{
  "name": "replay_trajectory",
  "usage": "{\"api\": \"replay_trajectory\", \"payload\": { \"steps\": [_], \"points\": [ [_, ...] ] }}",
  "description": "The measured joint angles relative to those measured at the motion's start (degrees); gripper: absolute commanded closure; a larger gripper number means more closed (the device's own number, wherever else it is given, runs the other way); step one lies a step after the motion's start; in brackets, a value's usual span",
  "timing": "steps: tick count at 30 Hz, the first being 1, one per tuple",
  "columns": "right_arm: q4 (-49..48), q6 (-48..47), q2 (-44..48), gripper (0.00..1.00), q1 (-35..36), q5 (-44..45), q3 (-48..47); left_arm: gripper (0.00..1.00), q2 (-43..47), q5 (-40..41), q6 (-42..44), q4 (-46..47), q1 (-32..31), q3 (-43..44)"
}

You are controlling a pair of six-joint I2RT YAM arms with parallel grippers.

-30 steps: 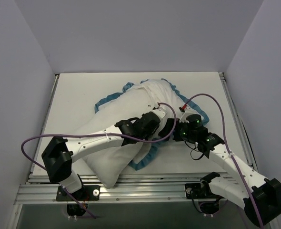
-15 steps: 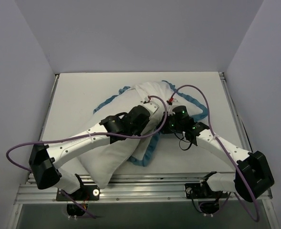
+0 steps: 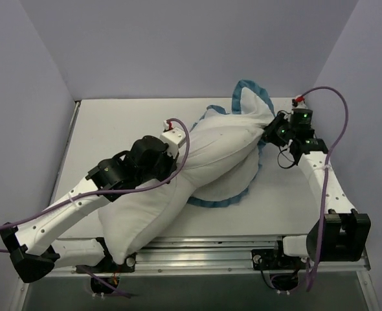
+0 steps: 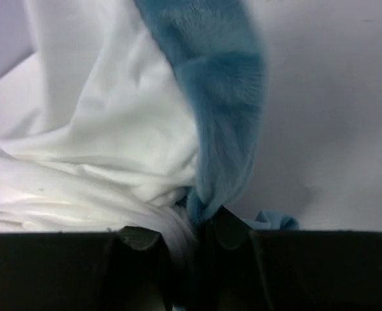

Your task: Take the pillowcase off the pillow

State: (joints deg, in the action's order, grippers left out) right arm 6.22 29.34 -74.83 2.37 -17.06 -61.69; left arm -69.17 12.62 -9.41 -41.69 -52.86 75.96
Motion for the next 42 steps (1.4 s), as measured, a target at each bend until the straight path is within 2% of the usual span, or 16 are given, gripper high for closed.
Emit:
{"api": "replay_trajectory", "payload": {
  "steps": [5,8,13,18,25,31,35,39,42],
  "points": [
    [3.5,3.7,-2.5,1.00,-11.5,2.6,-4.8,0.98,5.4,-1.4,0.0,-5.4,1.0,-0.3],
    [4.0,4.9,-3.6,1.00,-15.6,5.6,-7.0,0.98,8.8,-0.8,0.0,-9.5,1.6,-0.4],
    [4.8,5.2,-4.4,1.00,-16.9,7.7,-10.9,0.98,10.6,1.3,0.3,-14.8,3.6,-1.4],
    [7.9,4.5,-5.2,1.00,-17.0,9.0,-15.8,0.98,10.2,3.8,0.5,-15.0,7.1,-1.2],
    [12.9,2.0,-7.3,1.00,-20.3,11.7,-29.6,0.98,4.3,10.6,0.4,-15.2,15.0,6.5],
    [12.4,-1.4,-9.1,1.00,-20.4,9.1,-39.8,0.98,-3.1,16.4,0.4,-14.1,19.6,12.0],
    [12.0,-3.9,-9.9,1.00,-19.4,6.5,-40.5,0.98,-8.3,18.0,0.3,-12.2,22.3,12.7],
    [11.6,-7.0,-12.6,0.97,-13.2,6.5,-40.1,0.98,-14.5,17.2,-0.5,-8.6,23.1,12.5],
    [8.2,-7.9,-14.4,0.93,-8.8,6.4,-35.0,0.95,-17.6,14.6,-1.4,-4.5,23.3,11.5]
  ]
}}
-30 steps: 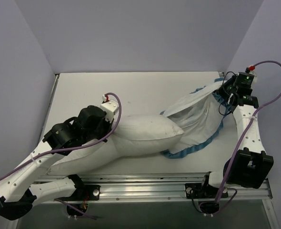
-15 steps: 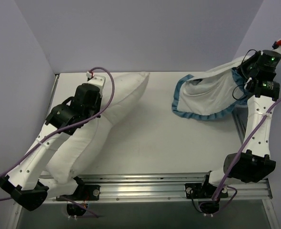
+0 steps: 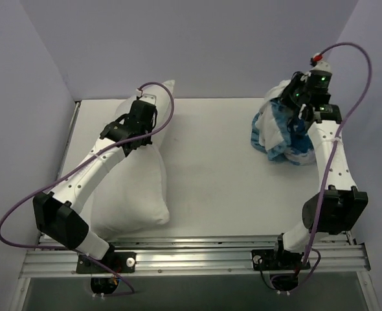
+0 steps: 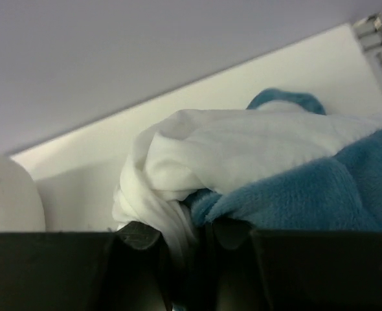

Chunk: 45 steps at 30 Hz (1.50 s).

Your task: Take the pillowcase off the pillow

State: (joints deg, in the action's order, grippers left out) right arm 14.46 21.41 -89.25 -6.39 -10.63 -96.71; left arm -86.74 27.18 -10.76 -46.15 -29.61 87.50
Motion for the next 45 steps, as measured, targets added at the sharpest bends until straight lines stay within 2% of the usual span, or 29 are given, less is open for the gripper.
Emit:
{"api": "replay_trajectory", "payload": {
  "steps": [1,2,4,7,8,9,12,14,15,18,24,33,41,45],
  "points": [
    [-1.0,-0.1,-0.7,0.92,1.3,0.0,2.4,0.92,-0.8,-0.9,-0.3,1.7,-0.1,-0.2],
    [-2.3,-0.1,-1.6,0.91,2.4,0.2,5.4,0.82,-1.4,-2.0,-0.7,3.3,-0.2,-0.4],
    [-4.0,0.0,-4.3,0.84,4.3,0.3,10.3,0.74,-2.4,-4.1,-1.6,5.9,-0.2,-1.0],
    [-5.3,0.4,-10.3,0.74,6.8,0.3,15.6,0.47,-3.3,-7.2,-3.2,8.6,-0.2,-1.8],
    [-5.5,0.5,-12.9,0.71,7.7,0.3,16.8,0.33,-3.4,-8.1,-3.8,9.5,-0.2,-2.2],
    [-5.6,0.7,-14.4,0.67,8.3,0.3,17.5,0.26,-3.3,-8.9,-4.3,10.2,-0.2,-2.4],
    [-5.5,1.2,-17.9,0.41,10.7,-0.2,19.1,0.09,-2.8,-10.6,-6.0,11.8,-0.2,-2.8],
    [-5.3,1.1,-17.9,0.31,11.8,-0.4,19.1,0.04,-1.5,-11.3,-6.7,12.0,-0.2,-3.2],
    [-5.2,1.0,-17.5,0.23,12.4,-0.5,18.9,0.03,-0.4,-11.4,-7.0,11.8,-0.2,-3.3],
    [-4.4,0.9,-15.8,0.12,13.7,-0.8,17.8,0.06,4.2,-11.5,-7.4,11.4,-0.2,-3.3],
    [0.4,0.4,-6.0,0.01,13.9,-0.6,13.0,0.06,16.3,-11.1,-7.7,7.9,-0.2,-1.0],
    [7.6,-2.2,14.7,0.00,13.9,5.2,4.2,0.06,30.1,-8.0,-7.1,0.6,-0.2,3.2],
    [14.7,-5.0,32.7,0.00,13.9,16.3,4.9,0.06,44.0,-2.4,-7.2,-7.5,-0.2,4.0],
    [15.7,-7.0,44.4,0.00,13.9,23.1,10.4,0.06,51.9,0.4,-7.4,-10.1,-0.2,2.2]
  ]
}}
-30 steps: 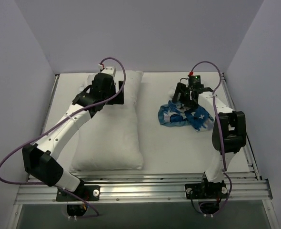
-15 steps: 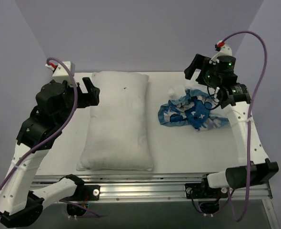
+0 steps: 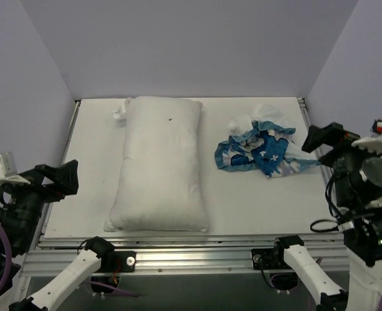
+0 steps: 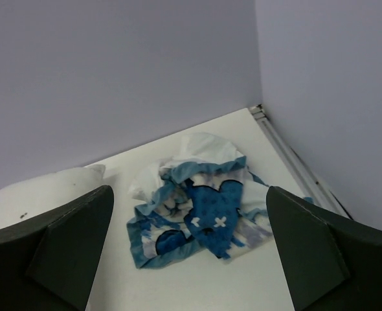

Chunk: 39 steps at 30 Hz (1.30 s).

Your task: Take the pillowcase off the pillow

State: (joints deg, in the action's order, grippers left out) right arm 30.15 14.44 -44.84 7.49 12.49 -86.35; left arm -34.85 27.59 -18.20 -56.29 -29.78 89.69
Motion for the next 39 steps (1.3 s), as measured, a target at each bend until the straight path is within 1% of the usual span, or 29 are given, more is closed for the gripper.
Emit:
{"api": "replay_trajectory", "payload": {
  "steps": [3,6,13,17,22,29,39],
  "points": [
    [0.6,-1.1,8.8,0.00,0.0,4.7,5.5,0.06,4.9,2.0,-0.3,-2.0,0.0,-3.7],
    [1.1,-1.7,14.7,0.00,0.0,7.2,10.3,0.06,7.5,3.4,-0.8,-3.3,0.0,-7.8],
    [2.0,-2.1,21.3,0.00,0.0,8.3,20.7,0.06,13.1,6.8,-0.8,-2.6,0.0,-20.4],
    [2.2,-2.4,25.2,0.01,0.0,9.4,22.6,0.06,15.7,8.5,-0.8,-0.2,0.0,-24.6],
    [2.1,-2.6,28.6,0.03,0.0,10.4,22.6,0.06,15.1,8.8,-0.9,2.2,0.0,-26.6],
    [2.3,-2.8,28.7,0.05,0.0,10.7,22.9,0.06,11.6,8.7,-0.9,3.9,0.0,-26.6],
    [3.6,-2.8,28.7,0.05,0.0,10.7,22.8,0.06,11.5,8.7,-1.0,4.1,0.0,-26.6]
  ]
}}
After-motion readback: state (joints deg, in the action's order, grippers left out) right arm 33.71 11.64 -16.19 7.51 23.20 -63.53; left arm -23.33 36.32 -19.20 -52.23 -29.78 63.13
